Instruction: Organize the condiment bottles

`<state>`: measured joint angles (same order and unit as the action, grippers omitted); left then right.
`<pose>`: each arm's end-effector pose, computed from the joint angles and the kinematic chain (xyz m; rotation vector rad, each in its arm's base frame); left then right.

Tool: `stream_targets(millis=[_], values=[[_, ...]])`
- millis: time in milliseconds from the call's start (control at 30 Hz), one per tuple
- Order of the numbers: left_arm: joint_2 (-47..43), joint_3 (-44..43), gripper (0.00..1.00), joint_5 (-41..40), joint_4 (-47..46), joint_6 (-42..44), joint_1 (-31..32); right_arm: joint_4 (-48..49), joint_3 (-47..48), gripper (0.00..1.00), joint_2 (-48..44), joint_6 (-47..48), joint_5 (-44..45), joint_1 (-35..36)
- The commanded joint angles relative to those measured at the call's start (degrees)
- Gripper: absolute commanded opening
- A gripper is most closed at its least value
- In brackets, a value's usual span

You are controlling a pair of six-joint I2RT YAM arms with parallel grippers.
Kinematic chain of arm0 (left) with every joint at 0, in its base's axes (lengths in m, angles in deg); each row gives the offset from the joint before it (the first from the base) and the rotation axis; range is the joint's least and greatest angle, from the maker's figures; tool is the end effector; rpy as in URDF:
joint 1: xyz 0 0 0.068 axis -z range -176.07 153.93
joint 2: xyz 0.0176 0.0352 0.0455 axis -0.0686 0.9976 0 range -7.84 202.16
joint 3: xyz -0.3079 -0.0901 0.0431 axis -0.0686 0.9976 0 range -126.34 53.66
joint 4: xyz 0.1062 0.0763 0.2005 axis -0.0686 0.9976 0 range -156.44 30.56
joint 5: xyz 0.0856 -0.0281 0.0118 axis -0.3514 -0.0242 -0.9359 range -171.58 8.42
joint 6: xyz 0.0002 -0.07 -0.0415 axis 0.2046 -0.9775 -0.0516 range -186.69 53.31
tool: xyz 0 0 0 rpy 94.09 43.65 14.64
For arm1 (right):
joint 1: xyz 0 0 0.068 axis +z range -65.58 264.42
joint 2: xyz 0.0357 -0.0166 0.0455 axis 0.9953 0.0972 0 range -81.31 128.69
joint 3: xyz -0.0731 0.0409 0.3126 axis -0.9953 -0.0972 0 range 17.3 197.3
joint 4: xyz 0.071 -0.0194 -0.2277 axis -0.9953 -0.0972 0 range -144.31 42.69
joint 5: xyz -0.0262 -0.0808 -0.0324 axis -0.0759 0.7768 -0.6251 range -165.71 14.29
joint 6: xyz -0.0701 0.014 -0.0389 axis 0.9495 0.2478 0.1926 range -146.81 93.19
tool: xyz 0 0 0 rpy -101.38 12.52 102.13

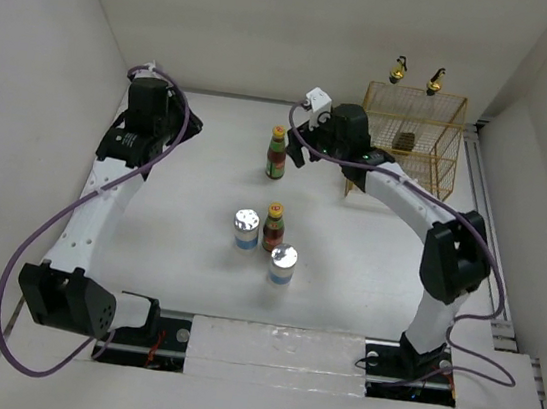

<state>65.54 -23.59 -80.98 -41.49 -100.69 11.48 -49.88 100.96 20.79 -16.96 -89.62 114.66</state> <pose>0.2785 -0.0376 0.4393 -0.4438 1.9198 -0.4892 0.3786 0.2403 0.3586 -0.8213 1.7745 0.4709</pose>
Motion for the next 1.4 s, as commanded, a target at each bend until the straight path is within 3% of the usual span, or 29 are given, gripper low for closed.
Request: stream_targets(millis=[0,233,333,367,400,500,533,700,967,1033,1167,1367], values=[[-1.14,0.09,0.27,1.85,-2.45,0.78,0.18,1.26,7.3,0.88,3.52,2.36,-0.06,1.92],[-1.14,2.46,0.31,3.53,-2.98,0.78,0.18,1.25,16.09,0.88,13.46,2.37,-0.06,3.68],[-1.14,2.46,0.31,4.06,-2.98,0.78,0.18,1.25,18.55,0.82,16.28,2.37,0.46,4.39],[-1.14,2.46,0.31,4.06,-2.98,0.78,0.18,1.77,18.56,0.77,16.89,2.37,0.46,4.39],[-1.14,2.46,0.31,4.06,-2.98,0.78,0.18,1.78,19.78,0.6,18.12,2.37,0.46,4.39],[-1.14,2.46,0.31,4.06,-2.98,0.78,0.18,1.78,20.32,0.42,19.27,0.97,0.46,4.39],[-1.14,2.46,0.31,4.06,-2.98,0.78,0.18,1.78,20.32,0.27,19.27,0.44,1.16,4.39],[-1.14,3.16,0.35,5.54,-4.21,0.78,0.18,3.62,20.32,0.08,14.01,-0.61,1.17,4.39],[2.11,1.32,0.47,9.51,-8.77,4.73,0.18,2.93,17.87,0.04,-3.99,-3.6,-0.41,-3.07],[3.77,-0.42,0.47,5.23,-8.78,6.57,4.64,0.21,16.81,0.01,-7.51,-3.61,-0.41,-6.22],[7.12,-4.56,0.47,2.39,-7.37,8.42,8.88,-4.02,16.1,0.0,-10.78,-4.13,-0.41,-11.58],[9.4,-5.19,0.49,5.02,-8.69,7.28,9.5,-6.57,15.57,0.0,-13.07,-4.13,-1.11,-19.42]])
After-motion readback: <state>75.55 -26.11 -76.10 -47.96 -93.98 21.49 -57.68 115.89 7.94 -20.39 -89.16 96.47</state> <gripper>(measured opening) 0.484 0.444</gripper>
